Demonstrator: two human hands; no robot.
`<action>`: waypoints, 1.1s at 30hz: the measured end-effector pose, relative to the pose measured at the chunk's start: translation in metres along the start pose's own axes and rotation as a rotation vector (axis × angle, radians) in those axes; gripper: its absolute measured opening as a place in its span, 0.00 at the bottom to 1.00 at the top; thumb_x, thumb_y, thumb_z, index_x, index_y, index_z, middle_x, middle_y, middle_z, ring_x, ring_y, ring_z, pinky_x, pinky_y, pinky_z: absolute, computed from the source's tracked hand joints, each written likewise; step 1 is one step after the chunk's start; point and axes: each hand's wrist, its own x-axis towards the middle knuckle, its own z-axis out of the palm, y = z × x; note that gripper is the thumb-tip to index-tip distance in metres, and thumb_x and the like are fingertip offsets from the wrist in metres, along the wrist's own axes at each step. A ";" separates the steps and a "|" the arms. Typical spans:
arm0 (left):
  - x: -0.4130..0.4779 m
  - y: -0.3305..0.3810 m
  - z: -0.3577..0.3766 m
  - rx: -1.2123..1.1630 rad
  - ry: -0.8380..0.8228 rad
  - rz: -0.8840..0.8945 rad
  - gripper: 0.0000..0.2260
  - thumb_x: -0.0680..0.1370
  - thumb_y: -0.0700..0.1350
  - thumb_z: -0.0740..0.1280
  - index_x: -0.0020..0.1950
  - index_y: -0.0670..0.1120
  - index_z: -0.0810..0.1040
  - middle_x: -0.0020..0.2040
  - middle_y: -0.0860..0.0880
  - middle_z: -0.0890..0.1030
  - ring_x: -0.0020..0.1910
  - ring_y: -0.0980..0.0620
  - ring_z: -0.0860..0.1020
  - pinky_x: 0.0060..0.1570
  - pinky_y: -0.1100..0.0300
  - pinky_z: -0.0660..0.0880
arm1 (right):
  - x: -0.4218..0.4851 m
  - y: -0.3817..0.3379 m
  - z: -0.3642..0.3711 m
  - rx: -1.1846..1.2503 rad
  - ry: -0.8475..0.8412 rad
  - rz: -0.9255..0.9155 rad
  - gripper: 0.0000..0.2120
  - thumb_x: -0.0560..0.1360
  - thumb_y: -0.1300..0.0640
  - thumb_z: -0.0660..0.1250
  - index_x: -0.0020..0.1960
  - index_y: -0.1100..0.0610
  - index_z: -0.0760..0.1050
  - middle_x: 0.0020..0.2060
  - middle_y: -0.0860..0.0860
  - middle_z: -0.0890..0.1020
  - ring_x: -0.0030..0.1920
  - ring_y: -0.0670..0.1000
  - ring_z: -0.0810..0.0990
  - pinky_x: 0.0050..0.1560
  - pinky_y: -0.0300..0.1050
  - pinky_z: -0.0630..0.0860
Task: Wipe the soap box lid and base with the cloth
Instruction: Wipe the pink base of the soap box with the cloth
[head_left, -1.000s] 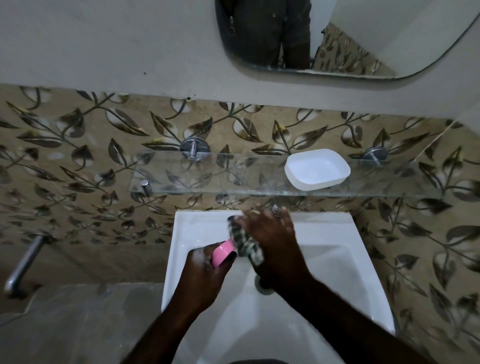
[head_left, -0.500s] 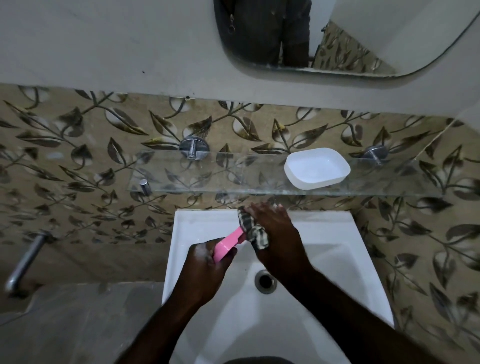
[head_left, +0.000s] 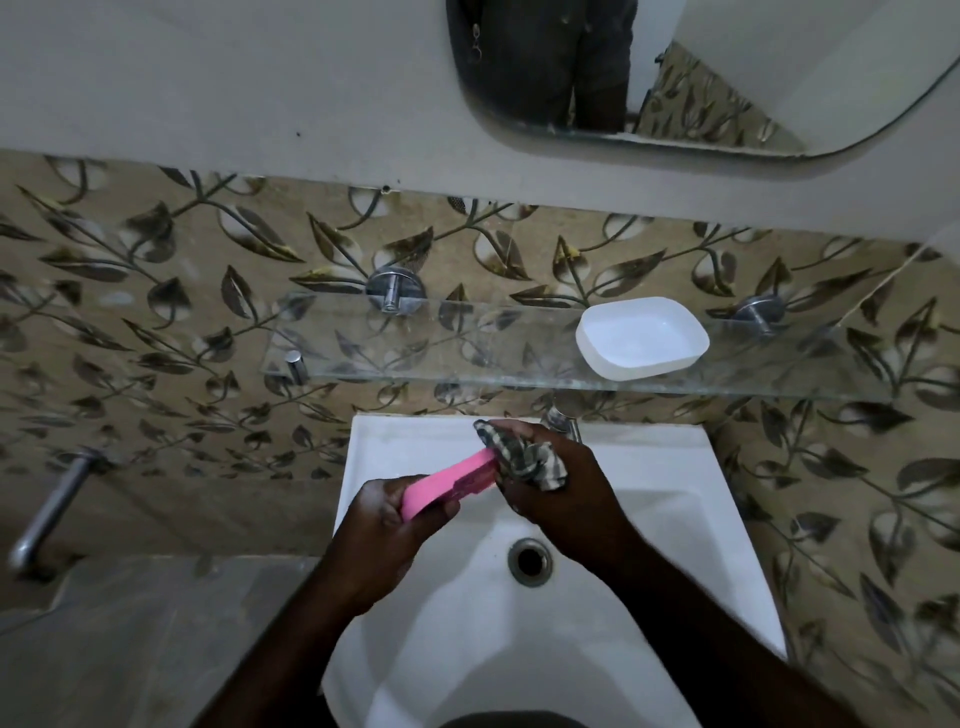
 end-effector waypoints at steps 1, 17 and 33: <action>-0.001 0.004 0.001 -0.106 -0.021 -0.024 0.04 0.71 0.36 0.75 0.40 0.43 0.82 0.28 0.54 0.77 0.27 0.58 0.71 0.30 0.68 0.69 | 0.000 -0.003 -0.001 0.115 -0.009 0.047 0.21 0.70 0.75 0.66 0.59 0.59 0.79 0.37 0.42 0.82 0.33 0.40 0.77 0.35 0.32 0.72; 0.013 -0.006 0.021 -1.118 0.038 -0.200 0.42 0.53 0.40 0.85 0.64 0.39 0.74 0.59 0.37 0.81 0.53 0.37 0.82 0.43 0.43 0.82 | 0.003 -0.004 0.009 0.901 0.008 0.583 0.05 0.65 0.65 0.68 0.38 0.65 0.81 0.34 0.60 0.82 0.34 0.59 0.80 0.39 0.52 0.75; 0.004 -0.018 0.042 -0.189 -0.004 -0.098 0.24 0.65 0.63 0.70 0.53 0.49 0.77 0.45 0.43 0.83 0.44 0.42 0.82 0.42 0.50 0.79 | -0.005 -0.023 0.020 0.667 0.052 0.403 0.05 0.74 0.70 0.63 0.47 0.73 0.75 0.35 0.65 0.80 0.32 0.62 0.79 0.32 0.49 0.76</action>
